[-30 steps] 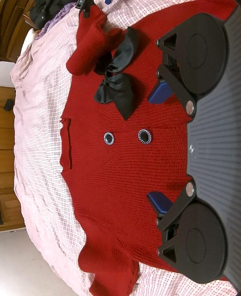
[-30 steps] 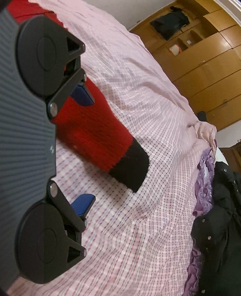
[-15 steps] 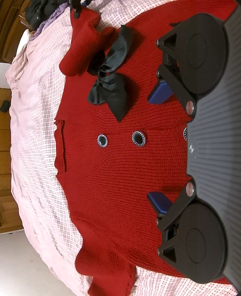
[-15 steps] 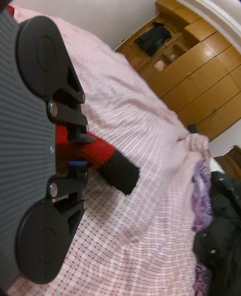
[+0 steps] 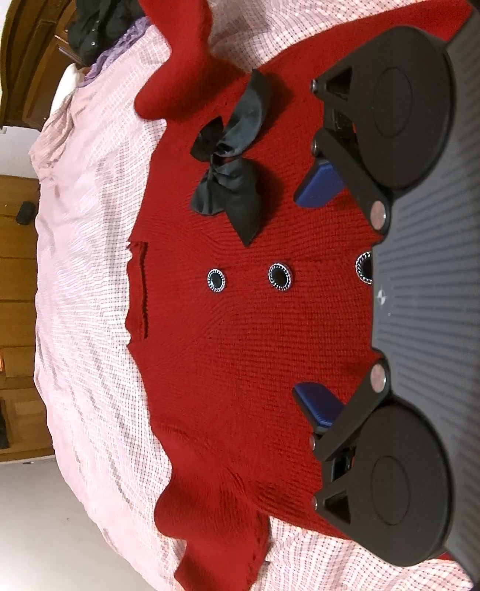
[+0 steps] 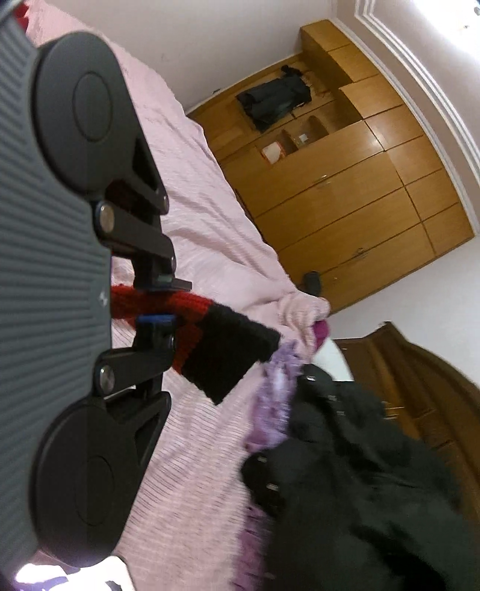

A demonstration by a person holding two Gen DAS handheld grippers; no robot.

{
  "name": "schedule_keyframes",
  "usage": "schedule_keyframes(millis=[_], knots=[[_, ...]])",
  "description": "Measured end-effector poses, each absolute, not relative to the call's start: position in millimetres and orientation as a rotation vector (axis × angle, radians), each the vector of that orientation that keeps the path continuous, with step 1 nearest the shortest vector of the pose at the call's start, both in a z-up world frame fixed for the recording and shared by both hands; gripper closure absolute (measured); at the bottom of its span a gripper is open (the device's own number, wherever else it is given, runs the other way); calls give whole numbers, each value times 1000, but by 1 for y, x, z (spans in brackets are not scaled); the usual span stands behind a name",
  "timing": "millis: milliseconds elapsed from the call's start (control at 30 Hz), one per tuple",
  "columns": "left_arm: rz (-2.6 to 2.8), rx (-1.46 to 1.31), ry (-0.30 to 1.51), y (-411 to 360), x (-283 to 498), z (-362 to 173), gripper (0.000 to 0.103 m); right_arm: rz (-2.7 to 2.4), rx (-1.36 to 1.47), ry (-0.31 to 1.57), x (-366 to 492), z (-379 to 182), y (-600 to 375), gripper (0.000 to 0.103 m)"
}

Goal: Fold small clothes
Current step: 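Lift the sleeve with the right tool and carry it across the cardigan body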

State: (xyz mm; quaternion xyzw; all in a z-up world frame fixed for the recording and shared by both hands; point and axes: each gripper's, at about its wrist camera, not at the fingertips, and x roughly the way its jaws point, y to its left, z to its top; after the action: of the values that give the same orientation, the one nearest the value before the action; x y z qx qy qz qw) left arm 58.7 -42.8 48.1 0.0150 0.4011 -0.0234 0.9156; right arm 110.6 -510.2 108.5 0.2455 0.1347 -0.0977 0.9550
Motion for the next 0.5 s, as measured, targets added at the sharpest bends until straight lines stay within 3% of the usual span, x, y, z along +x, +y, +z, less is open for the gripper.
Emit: schedule_keyframes(millis=[500], knots=[[-22, -3, 811, -20, 42, 54, 0, -235, 382, 310, 107, 141, -489, 89]])
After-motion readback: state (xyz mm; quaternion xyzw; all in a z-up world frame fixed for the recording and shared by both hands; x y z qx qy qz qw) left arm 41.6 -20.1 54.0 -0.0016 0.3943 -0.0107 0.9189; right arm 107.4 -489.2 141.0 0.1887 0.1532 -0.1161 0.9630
